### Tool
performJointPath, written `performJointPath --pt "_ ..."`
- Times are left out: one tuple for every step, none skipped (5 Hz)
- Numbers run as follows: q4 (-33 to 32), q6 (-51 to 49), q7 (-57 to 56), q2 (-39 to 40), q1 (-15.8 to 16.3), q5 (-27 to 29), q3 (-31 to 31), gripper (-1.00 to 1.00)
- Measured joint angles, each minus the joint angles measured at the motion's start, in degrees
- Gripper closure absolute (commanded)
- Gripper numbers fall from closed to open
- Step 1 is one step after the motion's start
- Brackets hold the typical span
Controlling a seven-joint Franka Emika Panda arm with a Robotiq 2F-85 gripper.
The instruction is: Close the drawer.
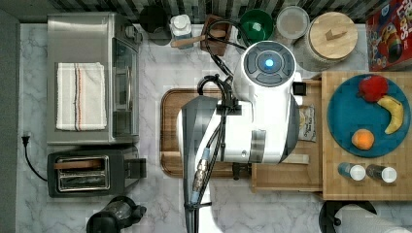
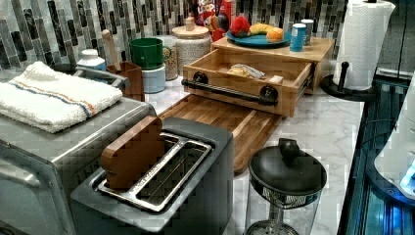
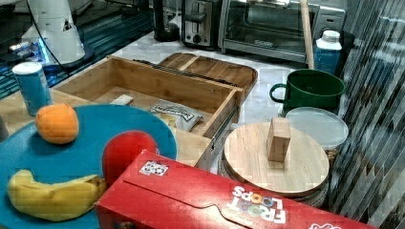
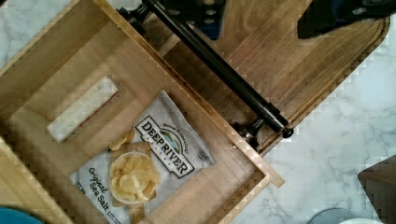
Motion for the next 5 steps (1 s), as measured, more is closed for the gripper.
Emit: performJointPath --pt "-0.11 0.01 -0.12 0.33 -0.3 -0.01 0.0 1.0" --pt "-0.84 0.13 -0.12 0.62 -0.78 -0.13 0.0 1.0" --pt "-1.57 0.13 -0.12 0.62 -0.86 -0.4 0.0 -1.0" --pt "-3.36 3.36 -0.19 -0.01 -1.1 -2.2 0.67 -1.0" --pt "-6.1 7.16 -4.29 -0.61 -0.82 -2.11 1.6 -1.0"
